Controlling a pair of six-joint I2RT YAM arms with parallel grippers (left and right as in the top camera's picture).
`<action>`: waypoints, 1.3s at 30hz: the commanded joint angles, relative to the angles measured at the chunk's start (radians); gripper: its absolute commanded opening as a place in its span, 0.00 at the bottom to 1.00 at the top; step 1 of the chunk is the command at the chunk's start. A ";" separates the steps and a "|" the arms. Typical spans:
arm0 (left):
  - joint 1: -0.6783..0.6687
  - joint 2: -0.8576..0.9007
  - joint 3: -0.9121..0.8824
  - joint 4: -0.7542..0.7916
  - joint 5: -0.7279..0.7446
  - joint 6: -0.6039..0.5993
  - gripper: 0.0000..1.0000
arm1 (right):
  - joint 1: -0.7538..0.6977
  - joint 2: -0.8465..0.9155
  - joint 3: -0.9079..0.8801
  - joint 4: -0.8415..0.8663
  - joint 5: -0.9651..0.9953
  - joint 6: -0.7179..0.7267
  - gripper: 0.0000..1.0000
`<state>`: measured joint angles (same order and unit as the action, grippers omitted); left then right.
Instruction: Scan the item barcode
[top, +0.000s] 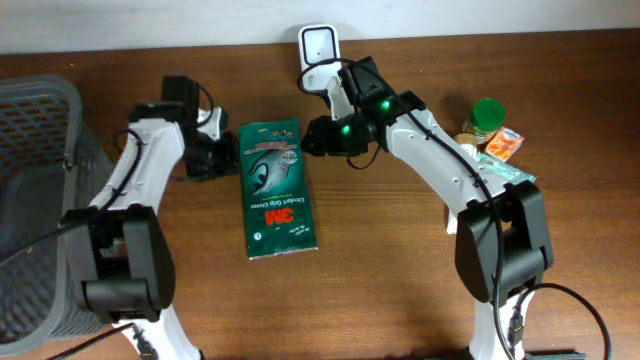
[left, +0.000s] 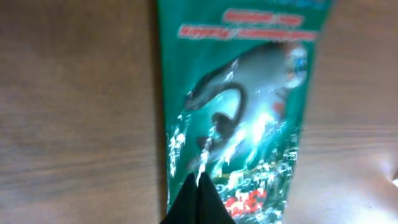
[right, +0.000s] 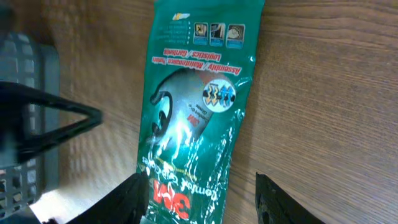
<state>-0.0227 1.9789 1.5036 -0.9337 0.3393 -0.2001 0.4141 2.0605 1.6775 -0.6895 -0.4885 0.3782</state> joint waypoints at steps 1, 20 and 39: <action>-0.013 -0.009 -0.090 0.117 -0.041 -0.060 0.00 | 0.003 0.063 0.002 0.019 -0.044 0.032 0.50; -0.036 0.151 -0.146 0.249 -0.046 -0.061 0.00 | 0.002 0.225 0.002 0.059 -0.187 0.136 0.45; -0.036 0.155 -0.146 0.253 -0.021 -0.061 0.00 | 0.042 0.288 0.002 0.181 -0.260 0.146 0.35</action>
<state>-0.0559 2.0708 1.3708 -0.6853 0.3225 -0.2520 0.4408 2.3348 1.6775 -0.5362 -0.7624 0.5243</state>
